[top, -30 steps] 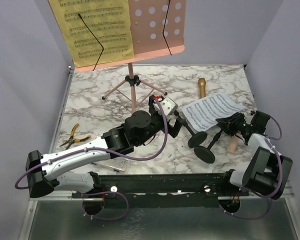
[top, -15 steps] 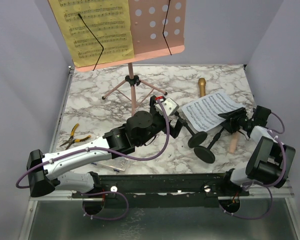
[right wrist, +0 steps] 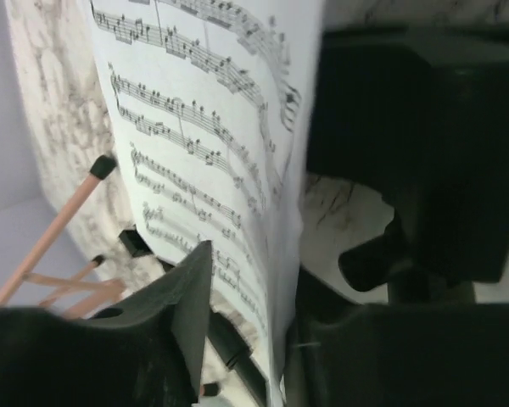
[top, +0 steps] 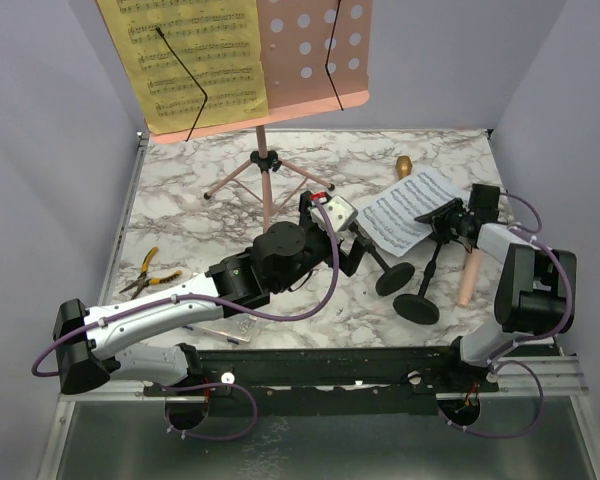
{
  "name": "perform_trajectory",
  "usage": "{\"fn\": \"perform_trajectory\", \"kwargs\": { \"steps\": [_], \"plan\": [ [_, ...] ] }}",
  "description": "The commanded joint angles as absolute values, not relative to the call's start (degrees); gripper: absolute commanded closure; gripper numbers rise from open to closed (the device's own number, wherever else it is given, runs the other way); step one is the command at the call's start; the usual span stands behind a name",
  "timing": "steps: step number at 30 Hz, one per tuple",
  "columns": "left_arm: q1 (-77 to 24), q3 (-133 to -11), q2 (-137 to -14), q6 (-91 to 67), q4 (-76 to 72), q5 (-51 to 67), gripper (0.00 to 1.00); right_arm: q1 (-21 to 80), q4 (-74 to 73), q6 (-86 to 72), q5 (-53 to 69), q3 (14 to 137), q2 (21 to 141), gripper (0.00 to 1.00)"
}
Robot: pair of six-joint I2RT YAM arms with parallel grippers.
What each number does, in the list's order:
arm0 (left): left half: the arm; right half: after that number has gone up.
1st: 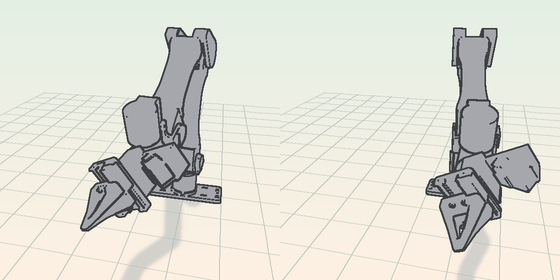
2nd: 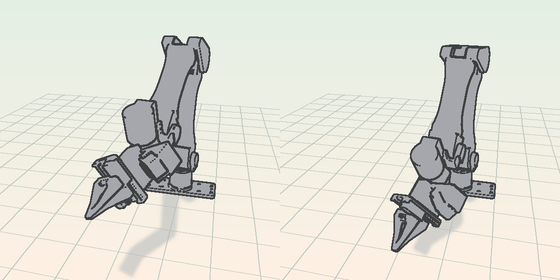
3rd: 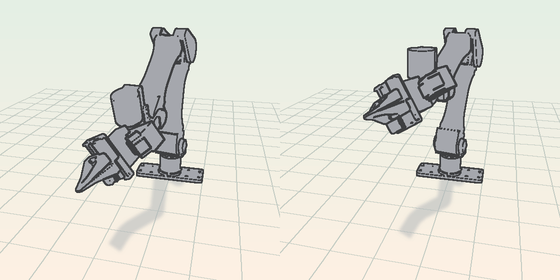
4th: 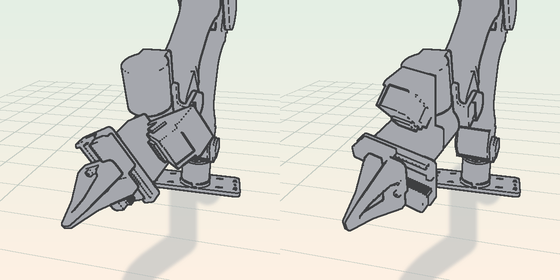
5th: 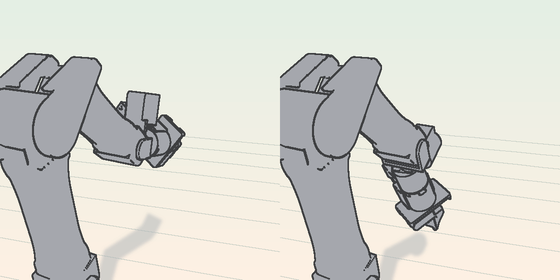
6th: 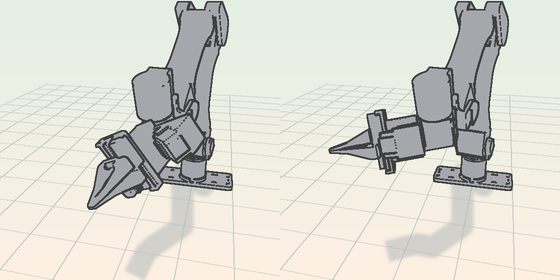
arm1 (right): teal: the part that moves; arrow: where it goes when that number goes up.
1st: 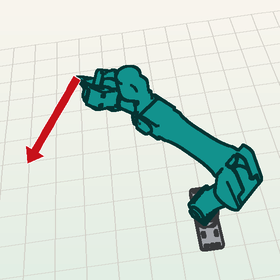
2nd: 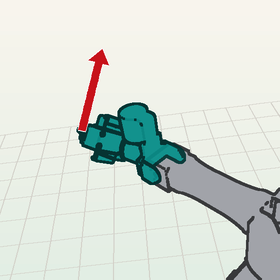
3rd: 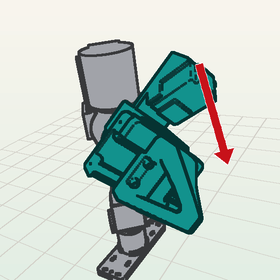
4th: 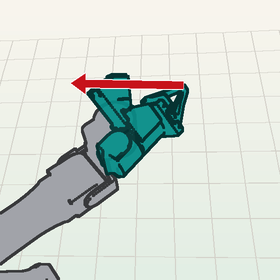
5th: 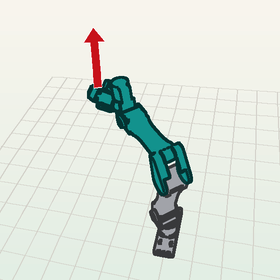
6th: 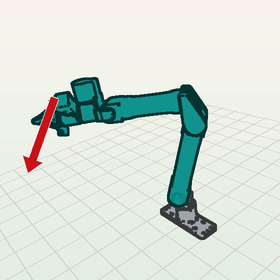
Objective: Set up the instrument practice props
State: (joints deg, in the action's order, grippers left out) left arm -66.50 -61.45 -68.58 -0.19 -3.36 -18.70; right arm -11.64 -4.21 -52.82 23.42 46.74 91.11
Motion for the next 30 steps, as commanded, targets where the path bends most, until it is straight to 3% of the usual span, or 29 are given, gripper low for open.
{"fn": "perform_trajectory", "kwargs": {
  "steps": [1, 5, 9, 13, 19, 23, 30],
  "plan": [
    [-66.8, -61.5, -66.9, -0.7, -3.4, -20.5, 0.03, -10.1, -3.7, -51.8, 11.9, 51.4, 91.9, 0.76],
    [-66.7, -61.8, -65.0, -3.3, -3.3, -19.1, 0.03, -7.3, -6.3, -41.5, 5.6, 53.6, 83.1, 0.99],
    [-66.7, -61.0, -62.9, -5.9, -4.5, -17.9, 0.03, -7.2, -7.3, -31.2, 12.5, 54.8, 74.2, 1.00],
    [-66.8, -61.5, -62.8, -7.3, -4.5, -20.1, 0.03, -7.2, -7.3, -24.7, 28.6, 55.7, 66.9, 1.00],
    [-66.7, -57.7, -55.7, -19.1, -3.0, -22.9, 0.04, -6.6, -1.3, -29.7, 62.8, 54.2, 60.7, 1.00],
    [-66.7, -53.1, -44.9, -34.4, 4.2, -24.4, 0.04, 0.6, 5.8, -34.8, 74.4, 50.5, 54.9, 1.00],
    [-66.7, -41.4, -26.4, -52.6, 8.2, -22.7, 0.01, 7.0, 45.8, -60.7, 80.0, 36.5, 50.6, 0.99]
  ]
}}
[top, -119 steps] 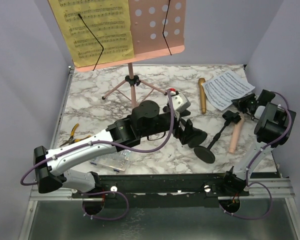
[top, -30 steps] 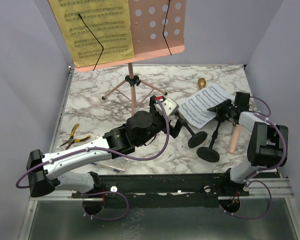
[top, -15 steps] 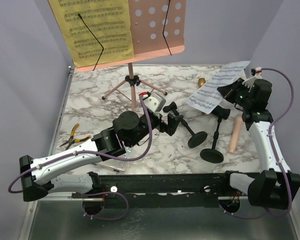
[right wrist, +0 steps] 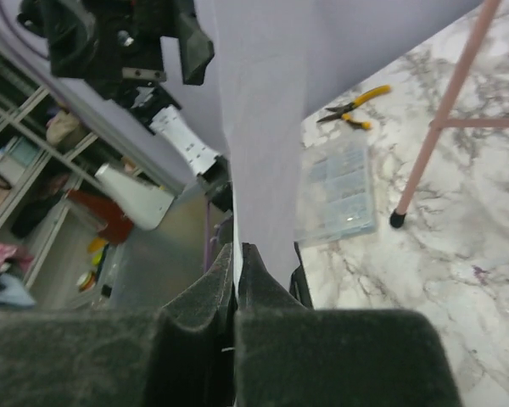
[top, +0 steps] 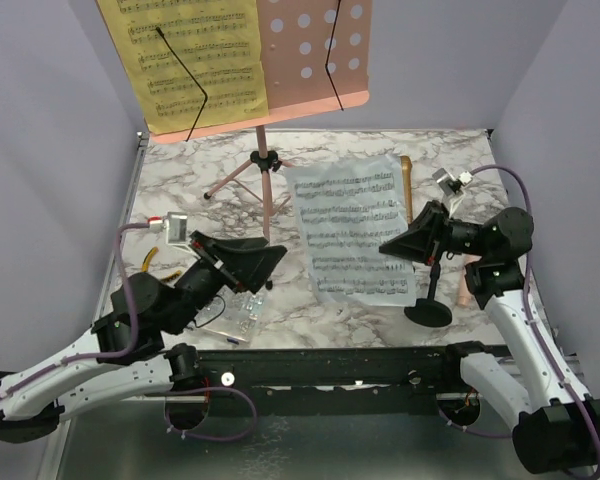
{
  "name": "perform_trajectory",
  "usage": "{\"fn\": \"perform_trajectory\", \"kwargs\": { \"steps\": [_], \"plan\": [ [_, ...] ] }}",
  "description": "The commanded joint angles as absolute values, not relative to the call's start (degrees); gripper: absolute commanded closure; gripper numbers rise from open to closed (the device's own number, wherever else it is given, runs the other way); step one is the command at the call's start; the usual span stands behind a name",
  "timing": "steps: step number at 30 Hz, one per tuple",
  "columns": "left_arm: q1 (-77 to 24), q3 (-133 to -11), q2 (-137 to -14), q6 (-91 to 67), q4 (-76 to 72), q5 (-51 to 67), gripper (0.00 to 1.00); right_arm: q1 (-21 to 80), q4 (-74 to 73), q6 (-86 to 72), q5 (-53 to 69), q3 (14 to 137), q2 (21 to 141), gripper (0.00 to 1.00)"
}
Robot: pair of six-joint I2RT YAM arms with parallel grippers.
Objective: Set up the instrument practice props
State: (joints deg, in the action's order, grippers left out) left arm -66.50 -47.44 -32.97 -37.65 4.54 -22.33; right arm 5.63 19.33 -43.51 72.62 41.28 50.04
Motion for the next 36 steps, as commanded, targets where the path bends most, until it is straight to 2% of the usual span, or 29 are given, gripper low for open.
{"fn": "perform_trajectory", "kwargs": {
  "steps": [1, 4, 8, 10, 12, 13, 15, 17, 20, 24, 28, 36],
  "plan": [
    [-66.7, -40.0, -25.7, -53.1, 7.0, -21.9, 0.01, 7.4, 50.4, -64.7, 80.2, 35.7, 51.5, 0.99],
    [-66.7, -37.8, -25.4, -52.8, 3.8, -20.4, 0.01, 8.5, 69.5, -78.4, 79.6, 34.0, 55.4, 0.99],
    [-66.6, -34.5, -27.4, -49.8, -7.9, -13.1, 0.01, 8.7, 100.8, -100.2, 75.7, 32.9, 62.6, 0.99],
    [-66.6, -34.2, -30.5, -48.8, -11.9, -10.1, 0.02, 9.4, 102.1, -101.1, 75.0, 33.6, 64.1, 0.99],
    [-66.5, -35.3, -33.8, -47.1, -14.6, -6.5, 0.06, 9.5, 101.4, -100.2, 75.0, 33.6, 64.2, 0.99],
    [-66.6, -36.2, -35.3, -46.3, -15.0, -4.9, 0.10, 9.5, 101.6, -100.3, 75.0, 33.6, 63.9, 0.99],
    [-66.6, -37.8, -38.0, -45.1, -14.4, -5.1, 0.27, 9.5, 102.0, -100.8, 74.3, 33.4, 63.3, 1.00],
    [-66.6, -38.3, -39.2, -45.3, -15.1, -6.8, 0.39, 9.4, 99.8, -99.7, 74.2, 33.4, 61.9, 0.99],
    [-66.6, -38.3, -40.3, -44.8, -18.1, -6.9, 0.46, 9.5, 90.4, -94.2, 75.2, 33.2, 58.8, 0.99],
    [-66.5, -38.2, -41.0, -44.1, -19.7, -9.5, 0.64, 9.6, 65.4, -76.7, 76.2, 35.4, 52.7, 0.99],
    [-66.5, -36.4, -40.0, -43.5, -23.0, -11.6, 0.67, 9.6, 45.1, -63.1, 75.6, 38.4, 48.7, 0.99],
    [-66.5, -37.5, -40.8, -38.9, -25.8, -11.4, 0.89, 9.7, 35.7, -57.6, 72.3, 39.5, 46.0, 0.99]
  ]
}}
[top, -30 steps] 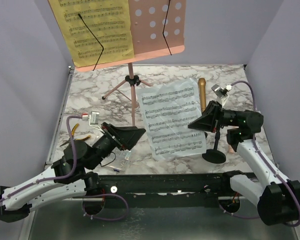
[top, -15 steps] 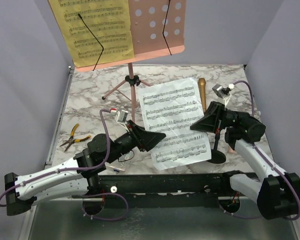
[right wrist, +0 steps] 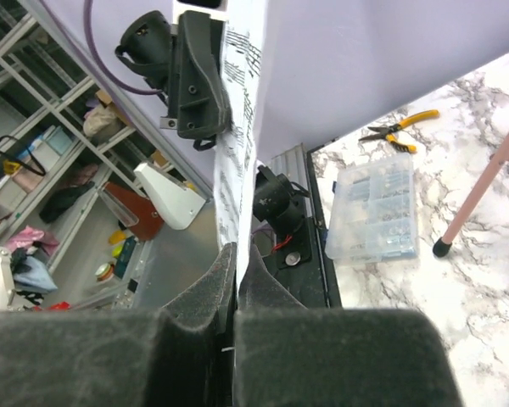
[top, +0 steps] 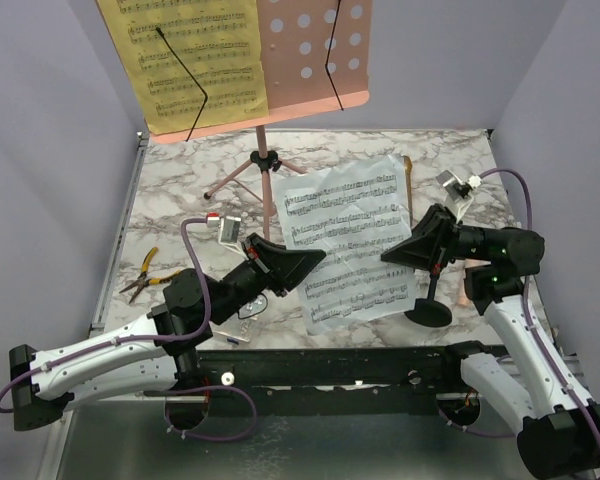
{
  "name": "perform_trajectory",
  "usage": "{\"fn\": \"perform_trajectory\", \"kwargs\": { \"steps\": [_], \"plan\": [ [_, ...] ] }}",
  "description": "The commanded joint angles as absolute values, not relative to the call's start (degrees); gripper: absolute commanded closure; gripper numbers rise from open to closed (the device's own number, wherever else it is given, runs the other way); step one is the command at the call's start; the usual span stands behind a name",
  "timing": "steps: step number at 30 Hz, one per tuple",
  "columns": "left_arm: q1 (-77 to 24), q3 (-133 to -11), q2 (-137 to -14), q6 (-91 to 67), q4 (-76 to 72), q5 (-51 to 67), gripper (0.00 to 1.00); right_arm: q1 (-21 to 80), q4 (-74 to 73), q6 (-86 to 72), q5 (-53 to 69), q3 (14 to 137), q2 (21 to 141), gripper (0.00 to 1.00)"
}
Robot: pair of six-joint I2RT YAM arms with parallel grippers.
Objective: Set up the instrument practice props
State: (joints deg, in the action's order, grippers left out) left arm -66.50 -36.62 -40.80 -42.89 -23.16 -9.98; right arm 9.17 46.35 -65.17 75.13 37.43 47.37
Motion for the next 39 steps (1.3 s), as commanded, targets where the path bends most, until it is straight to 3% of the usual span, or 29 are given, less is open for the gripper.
{"fn": "perform_trajectory", "kwargs": {
  "steps": [1, 3, 8, 13, 18, 23, 26, 34, 39],
  "plan": [
    [-66.5, -37.5, -40.6, -38.4, -25.8, -11.7, 0.94, 9.7, 32.6, -55.7, 71.2, 40.3, 46.1, 0.99],
    [-66.5, -37.8, -40.4, -37.5, -25.5, -11.9, 1.00, 9.7, 26.6, -52.0, 69.2, 42.2, 46.2, 0.97],
    [-66.5, -38.4, -39.1, -34.6, -22.3, -13.1, 1.00, 9.7, 10.9, -42.9, 61.5, 46.8, 46.5, 0.64],
    [-66.5, -42.9, -38.2, -30.0, -9.3, -16.8, 1.00, 9.7, -4.1, -35.2, 50.7, 51.8, 47.8, 0.40],
    [-66.5, -49.8, -39.3, -26.0, 6.0, -20.4, 1.00, 9.7, -8.7, -34.0, 40.6, 54.2, 50.4, 0.27],
    [-66.5, -56.6, -44.1, -25.6, 23.1, -25.9, 1.00, 9.7, -17.0, -32.2, 27.8, 59.2, 55.0, 0.25],
    [-66.5, -60.6, -48.3, -26.4, 32.1, -26.3, 1.00, 9.7, -19.3, -30.2, 26.1, 64.1, 58.3, 0.24],
    [-66.5, -62.7, -52.5, -20.9, 35.7, -19.6, 1.00, 10.9, -19.2, -28.2, 25.9, 81.4, 66.3, 0.24],
    [-66.6, -65.7, -54.6, -18.5, 37.2, -17.5, 1.00, 12.5, -13.5, -33.8, 32.4, 92.4, 73.0, 0.25]
  ]
}}
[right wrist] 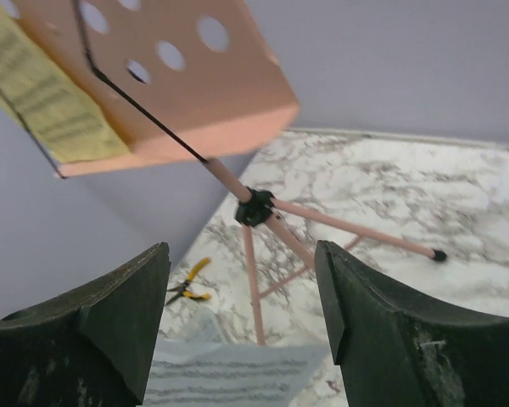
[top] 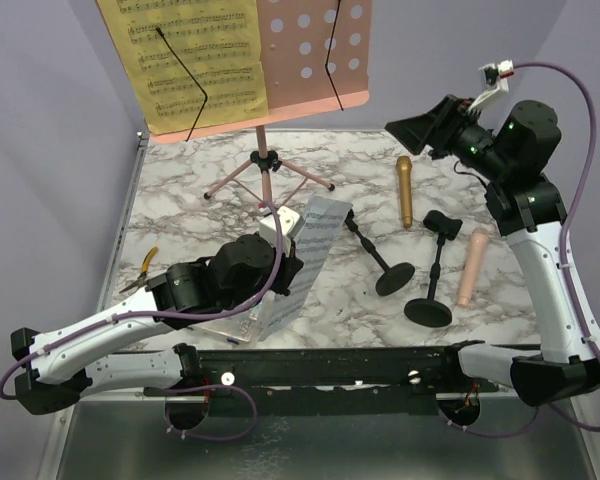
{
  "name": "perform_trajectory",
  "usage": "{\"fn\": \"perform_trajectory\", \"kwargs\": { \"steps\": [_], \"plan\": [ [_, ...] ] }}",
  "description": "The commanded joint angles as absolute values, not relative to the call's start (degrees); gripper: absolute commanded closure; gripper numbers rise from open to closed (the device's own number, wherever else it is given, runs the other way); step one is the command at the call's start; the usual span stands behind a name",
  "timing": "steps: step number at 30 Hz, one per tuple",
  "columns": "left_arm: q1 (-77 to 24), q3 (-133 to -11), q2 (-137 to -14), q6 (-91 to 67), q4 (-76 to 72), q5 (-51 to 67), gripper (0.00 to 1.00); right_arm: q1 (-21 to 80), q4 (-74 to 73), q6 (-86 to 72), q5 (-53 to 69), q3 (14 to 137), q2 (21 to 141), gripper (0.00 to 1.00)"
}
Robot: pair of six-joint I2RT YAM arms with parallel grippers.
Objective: Set up the instrument practice props
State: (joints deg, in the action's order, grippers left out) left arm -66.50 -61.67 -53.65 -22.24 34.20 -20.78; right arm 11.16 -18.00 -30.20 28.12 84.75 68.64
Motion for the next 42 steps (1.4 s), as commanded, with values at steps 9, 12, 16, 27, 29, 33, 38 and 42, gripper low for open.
{"fn": "perform_trajectory", "kwargs": {
  "steps": [9, 12, 16, 27, 29, 33, 38, 42],
  "plan": [
    [-66.5, -73.8, -55.5, -11.7, 37.5, -17.5, 1.00, 16.5, -0.9, -46.9, 38.1, 107.4, 86.5, 0.32],
    [-66.5, -76.5, -55.7, -10.0, 37.7, -20.1, 1.00, 17.9, -0.8, -48.7, 37.8, 112.9, 91.5, 0.35],
    [-66.5, -80.0, -56.1, -8.9, 38.0, -24.1, 1.00, 20.2, -0.5, -48.7, 33.7, 117.8, 95.3, 0.40],
    [-66.5, -86.5, -55.5, -9.3, 38.0, -31.9, 1.00, 21.7, -0.7, -49.8, 31.1, 127.0, 103.3, 0.60],
    [-66.5, -87.8, -55.6, -8.4, 37.7, -32.1, 1.00, 21.9, -0.5, -49.7, 30.7, 127.1, 103.7, 0.62],
    [-66.5, -90.9, -56.7, -6.1, 37.6, -32.4, 1.00, 21.9, -0.5, -49.8, 30.8, 127.9, 104.4, 0.66],
    [-66.5, -93.9, -58.3, -3.0, 36.9, -36.6, 1.00, 22.2, 1.5, -50.0, 31.2, 129.5, 105.6, 0.69],
    [-66.5, -95.7, -58.8, -1.9, 35.7, -40.9, 1.00, 22.3, 2.0, -50.1, 32.2, 131.3, 106.9, 0.74]
  ]
}}
